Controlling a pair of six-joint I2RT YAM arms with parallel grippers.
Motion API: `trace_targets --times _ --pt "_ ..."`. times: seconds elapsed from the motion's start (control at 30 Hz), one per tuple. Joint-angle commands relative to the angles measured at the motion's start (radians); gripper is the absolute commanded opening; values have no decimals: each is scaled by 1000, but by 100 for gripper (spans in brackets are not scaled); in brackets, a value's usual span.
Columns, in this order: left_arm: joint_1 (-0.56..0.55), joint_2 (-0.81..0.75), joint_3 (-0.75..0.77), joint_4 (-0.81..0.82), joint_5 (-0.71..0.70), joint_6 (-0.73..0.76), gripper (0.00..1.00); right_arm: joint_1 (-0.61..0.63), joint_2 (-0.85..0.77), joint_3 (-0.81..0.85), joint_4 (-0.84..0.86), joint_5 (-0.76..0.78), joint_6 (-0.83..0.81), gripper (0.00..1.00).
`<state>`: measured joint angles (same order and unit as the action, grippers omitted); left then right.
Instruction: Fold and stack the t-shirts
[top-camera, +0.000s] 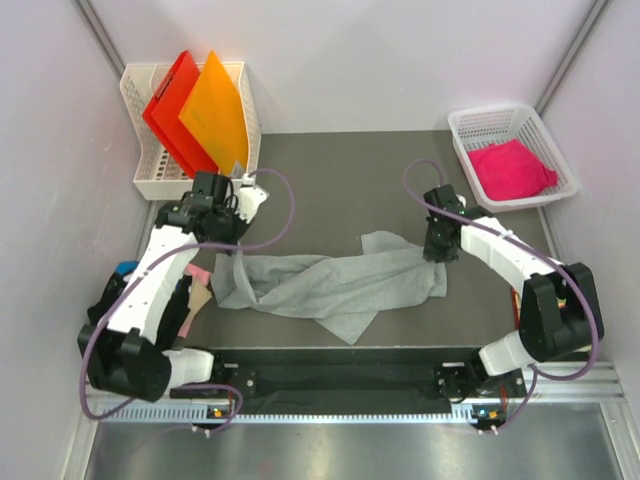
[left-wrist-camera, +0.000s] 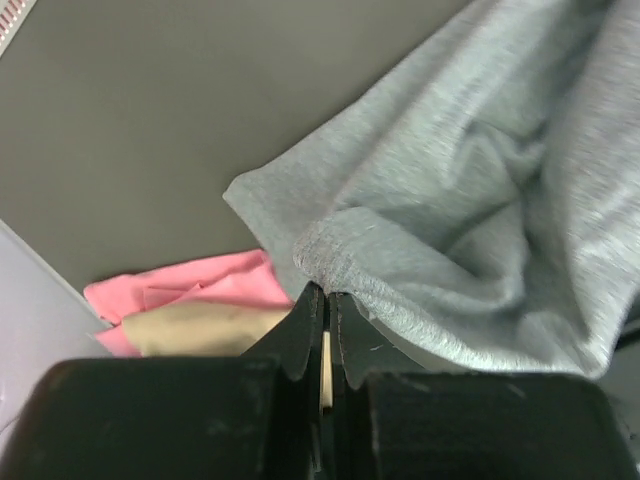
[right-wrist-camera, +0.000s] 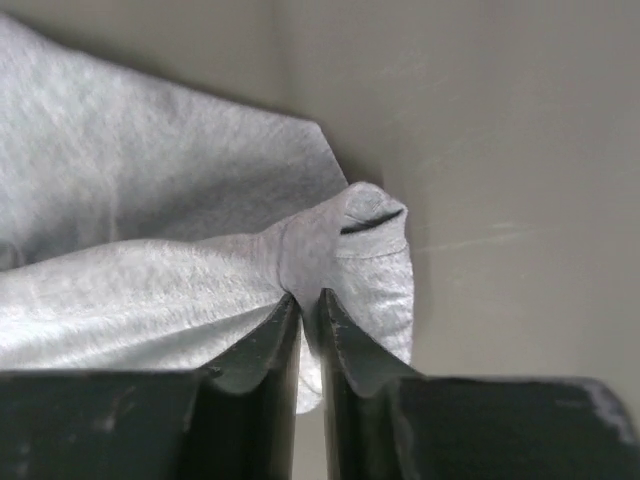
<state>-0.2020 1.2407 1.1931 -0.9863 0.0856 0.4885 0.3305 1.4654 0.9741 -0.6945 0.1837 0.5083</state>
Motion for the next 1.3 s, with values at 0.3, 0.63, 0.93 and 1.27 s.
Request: trace_targets --times 0.3,0.63,0.93,1.27 --pt "44 -43 -15 212 -339 27 0 232 -198 193 -201 217 -24 68" --pt "42 -11 -26 218 -415 -2 0 824 -111 21 -22 -21 92 53" --pt "42 5 -21 199 -429 -11 0 890 32 40 98 -58 49 48" --pt "42 11 -24 196 -435 -14 0 895 124 -29 207 -127 70 43"
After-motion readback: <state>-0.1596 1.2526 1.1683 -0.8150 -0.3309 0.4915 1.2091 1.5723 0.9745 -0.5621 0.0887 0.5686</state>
